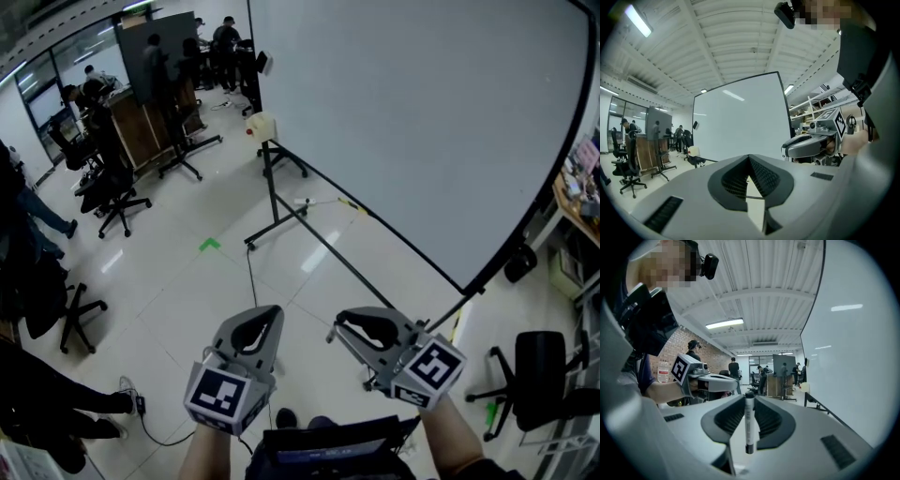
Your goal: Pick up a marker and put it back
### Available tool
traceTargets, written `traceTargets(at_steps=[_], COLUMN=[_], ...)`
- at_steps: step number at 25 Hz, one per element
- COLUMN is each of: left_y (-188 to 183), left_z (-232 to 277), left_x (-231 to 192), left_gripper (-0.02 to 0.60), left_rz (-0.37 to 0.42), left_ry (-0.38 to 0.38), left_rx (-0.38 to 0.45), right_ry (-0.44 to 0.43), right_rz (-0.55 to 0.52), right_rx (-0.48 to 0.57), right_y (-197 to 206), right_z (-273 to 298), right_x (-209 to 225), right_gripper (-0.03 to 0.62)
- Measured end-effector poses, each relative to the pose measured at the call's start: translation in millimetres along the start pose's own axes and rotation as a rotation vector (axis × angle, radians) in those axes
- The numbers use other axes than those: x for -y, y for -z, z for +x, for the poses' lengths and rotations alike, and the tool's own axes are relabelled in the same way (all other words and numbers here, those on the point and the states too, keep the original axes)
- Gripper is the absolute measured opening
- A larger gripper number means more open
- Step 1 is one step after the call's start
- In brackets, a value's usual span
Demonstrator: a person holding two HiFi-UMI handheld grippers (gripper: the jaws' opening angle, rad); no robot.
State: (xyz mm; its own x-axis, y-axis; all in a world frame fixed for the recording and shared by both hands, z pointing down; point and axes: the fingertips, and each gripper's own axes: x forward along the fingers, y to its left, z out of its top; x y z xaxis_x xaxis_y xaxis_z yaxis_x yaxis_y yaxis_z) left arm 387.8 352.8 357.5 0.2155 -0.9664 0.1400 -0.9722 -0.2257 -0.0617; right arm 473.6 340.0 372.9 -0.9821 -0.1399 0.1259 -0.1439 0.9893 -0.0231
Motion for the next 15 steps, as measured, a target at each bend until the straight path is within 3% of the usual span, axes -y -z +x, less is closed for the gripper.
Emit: traceTargets(at_steps=[15], left_y=[6], left_z=[3], left_x=[-73], left_gripper=[0.000], left_rz=[0.037], left_ry=[-0.001], left_rx=[-0.036], right_ry=[-0.005], right_rz=[-0.010], right_rx=[0.011], right_y=[-18], right_z=[79], right_x=[0], right_gripper=[0.083])
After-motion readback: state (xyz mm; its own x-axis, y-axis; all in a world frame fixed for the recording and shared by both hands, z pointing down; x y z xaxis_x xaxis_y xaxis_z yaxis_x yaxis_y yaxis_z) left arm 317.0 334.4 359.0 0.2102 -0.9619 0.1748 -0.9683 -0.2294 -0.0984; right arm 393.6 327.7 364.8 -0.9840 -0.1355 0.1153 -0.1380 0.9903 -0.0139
